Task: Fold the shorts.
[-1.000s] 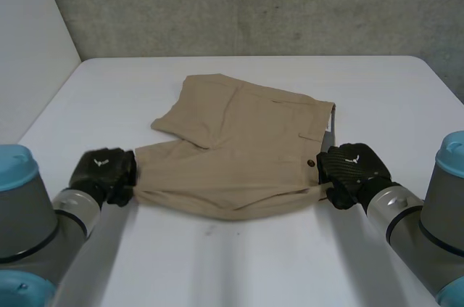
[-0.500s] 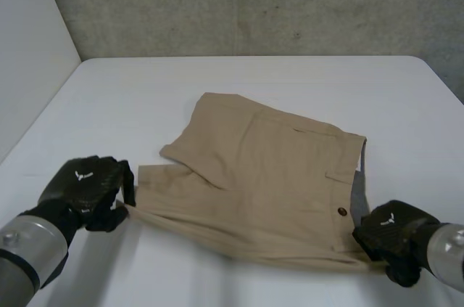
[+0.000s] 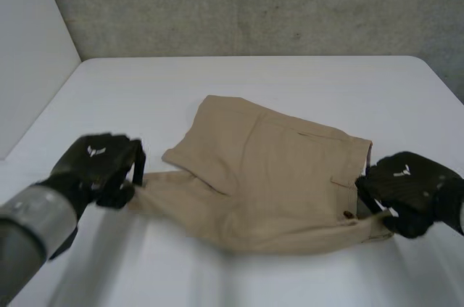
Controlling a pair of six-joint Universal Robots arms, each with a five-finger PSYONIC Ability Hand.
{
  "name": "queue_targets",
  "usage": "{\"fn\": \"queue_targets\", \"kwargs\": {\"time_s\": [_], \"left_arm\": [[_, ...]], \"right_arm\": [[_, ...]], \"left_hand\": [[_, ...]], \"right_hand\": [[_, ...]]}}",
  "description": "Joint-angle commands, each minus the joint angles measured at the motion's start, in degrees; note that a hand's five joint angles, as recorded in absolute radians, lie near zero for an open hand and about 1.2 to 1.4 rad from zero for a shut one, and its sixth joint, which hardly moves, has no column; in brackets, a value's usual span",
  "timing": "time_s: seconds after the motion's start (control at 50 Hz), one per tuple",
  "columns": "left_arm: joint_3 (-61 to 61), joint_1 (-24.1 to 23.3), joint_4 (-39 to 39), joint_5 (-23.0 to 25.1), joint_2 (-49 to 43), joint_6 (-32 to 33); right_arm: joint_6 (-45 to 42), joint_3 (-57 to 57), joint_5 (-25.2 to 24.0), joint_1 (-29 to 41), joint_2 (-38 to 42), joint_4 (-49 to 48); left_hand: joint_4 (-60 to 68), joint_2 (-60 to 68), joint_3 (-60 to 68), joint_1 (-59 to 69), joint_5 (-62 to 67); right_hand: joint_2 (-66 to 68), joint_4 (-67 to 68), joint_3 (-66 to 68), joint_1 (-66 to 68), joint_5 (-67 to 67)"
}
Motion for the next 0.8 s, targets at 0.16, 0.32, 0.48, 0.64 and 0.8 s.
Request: {"fn": "queue_targets", "kwargs": {"time_s": [0.16, 0.32, 0.48, 0.64, 0.8], "left_arm": [[38.64, -4.76, 8.73, -0.44, -36.51, -0.02], [58.27, -5.73, 12.42, 0.09, -53.93, -0.11], [71.37, -6.96, 19.89, 0.09, -65.89, 0.16], [77.88, -6.70, 24.37, 0.18, -72.23, 0.24], [78.06, -6.61, 31.40, 1.32, -74.78, 0.33]], "right_arm": [[22.23, -14.16, 13.83, 7.20, 19.12, -22.39], [24.96, -16.80, 23.15, 9.48, 24.83, -35.67], [21.10, -21.54, 29.75, 12.65, 33.44, -39.81], [15.65, -24.27, 33.44, 13.27, 38.98, -46.92], [11.95, -24.97, 35.89, 13.36, 40.30, -49.91]], "left_hand": [[11.03, 11.18, 11.74, 16.11, 15.39], [11.03, 11.18, 11.74, 16.11, 15.39], [11.03, 11.18, 11.74, 16.11, 15.39], [11.03, 11.18, 11.74, 16.11, 15.39], [11.03, 11.18, 11.74, 16.11, 15.39]], "right_hand": [[12.35, 11.71, 12.17, 24.23, 13.30], [12.35, 11.71, 12.17, 24.23, 13.30], [12.35, 11.71, 12.17, 24.23, 13.30], [12.35, 11.71, 12.17, 24.23, 13.30], [12.35, 11.71, 12.17, 24.23, 13.30]]}}
